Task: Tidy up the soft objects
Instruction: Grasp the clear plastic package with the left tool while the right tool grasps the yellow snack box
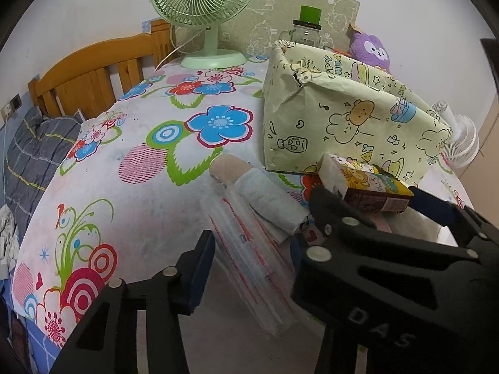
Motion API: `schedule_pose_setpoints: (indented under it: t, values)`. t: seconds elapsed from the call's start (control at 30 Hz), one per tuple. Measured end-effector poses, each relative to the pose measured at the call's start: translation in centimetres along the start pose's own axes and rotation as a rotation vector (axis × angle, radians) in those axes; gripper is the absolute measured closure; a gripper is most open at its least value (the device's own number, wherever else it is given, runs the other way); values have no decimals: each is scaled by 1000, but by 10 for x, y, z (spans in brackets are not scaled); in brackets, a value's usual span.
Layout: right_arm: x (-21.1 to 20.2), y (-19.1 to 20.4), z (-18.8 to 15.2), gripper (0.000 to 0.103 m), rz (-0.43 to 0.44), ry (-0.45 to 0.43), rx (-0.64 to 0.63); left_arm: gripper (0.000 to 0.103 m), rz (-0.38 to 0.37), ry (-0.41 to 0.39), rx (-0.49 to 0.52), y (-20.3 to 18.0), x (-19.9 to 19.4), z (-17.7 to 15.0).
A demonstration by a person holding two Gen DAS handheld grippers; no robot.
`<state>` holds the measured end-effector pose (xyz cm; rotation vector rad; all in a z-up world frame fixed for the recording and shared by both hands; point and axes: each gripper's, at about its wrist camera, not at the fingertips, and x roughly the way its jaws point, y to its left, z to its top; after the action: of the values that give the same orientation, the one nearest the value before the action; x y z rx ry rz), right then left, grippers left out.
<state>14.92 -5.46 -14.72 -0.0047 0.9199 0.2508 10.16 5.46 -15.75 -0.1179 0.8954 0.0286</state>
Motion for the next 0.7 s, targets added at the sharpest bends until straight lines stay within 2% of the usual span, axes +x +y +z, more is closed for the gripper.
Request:
schedule_pose_setpoints:
  t: [0.23,0.37,0.43,0.7]
  values:
    - [8,-3,0,23,-35,8,14,67,-6,-11,-7,-1,2,3]
    - [7,-5,-1,26,-25,3,23,74,2,-16,4,-4,1,3]
    - [5,-6,-2,26,-23,-2,24,81,8,-17,9,-5,1,3]
    - [-9,-7,-4,26,-8,-29,23,83,9,-36,24,-12,-9,1]
